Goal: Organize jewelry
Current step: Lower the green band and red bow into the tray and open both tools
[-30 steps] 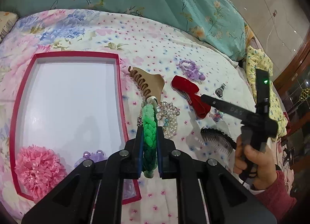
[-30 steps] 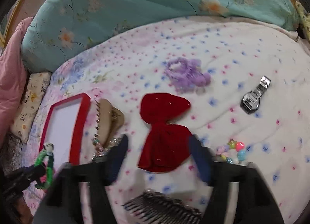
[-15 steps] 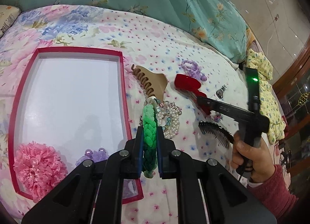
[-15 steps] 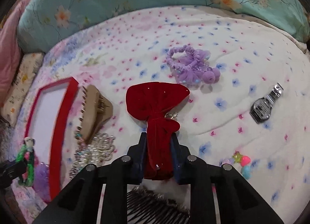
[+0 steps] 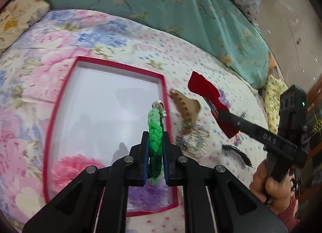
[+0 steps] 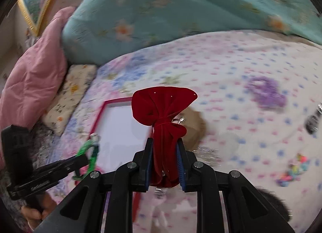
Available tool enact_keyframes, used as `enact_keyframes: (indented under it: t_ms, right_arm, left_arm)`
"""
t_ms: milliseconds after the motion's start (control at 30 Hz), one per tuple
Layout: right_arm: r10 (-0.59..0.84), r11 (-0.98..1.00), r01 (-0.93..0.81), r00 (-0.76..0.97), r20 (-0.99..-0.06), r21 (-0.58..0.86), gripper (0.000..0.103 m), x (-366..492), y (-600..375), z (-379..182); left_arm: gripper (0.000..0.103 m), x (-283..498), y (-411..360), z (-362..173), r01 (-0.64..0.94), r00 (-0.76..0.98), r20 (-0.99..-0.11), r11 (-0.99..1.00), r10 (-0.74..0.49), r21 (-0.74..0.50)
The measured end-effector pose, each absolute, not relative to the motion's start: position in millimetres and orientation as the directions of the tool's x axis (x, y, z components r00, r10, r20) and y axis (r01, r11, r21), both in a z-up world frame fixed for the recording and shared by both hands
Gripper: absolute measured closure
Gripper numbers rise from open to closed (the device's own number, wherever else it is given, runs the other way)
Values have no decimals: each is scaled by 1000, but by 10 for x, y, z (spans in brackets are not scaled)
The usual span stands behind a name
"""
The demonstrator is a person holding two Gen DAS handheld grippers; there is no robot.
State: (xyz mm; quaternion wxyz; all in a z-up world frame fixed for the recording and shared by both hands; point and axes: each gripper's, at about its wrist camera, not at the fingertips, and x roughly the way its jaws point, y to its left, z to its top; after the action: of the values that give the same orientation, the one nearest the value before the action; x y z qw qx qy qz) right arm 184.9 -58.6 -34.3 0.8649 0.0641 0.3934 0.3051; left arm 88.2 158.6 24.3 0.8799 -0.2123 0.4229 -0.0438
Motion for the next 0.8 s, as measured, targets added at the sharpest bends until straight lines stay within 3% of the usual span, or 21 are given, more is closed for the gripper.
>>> enact_keyframes:
  t_ms: [367, 800]
  right_arm:
    - [638, 752, -527, 431, -638, 396, 82, 1965, 233, -515]
    - [582, 788, -497, 406, -704, 364, 81, 2397, 700, -953]
  left_arm:
    - [93, 1118, 2192, 137, -207, 667, -719, 878, -196, -432]
    - [93, 1801, 2591, -373, -293, 608, -764, 835, -214, -467]
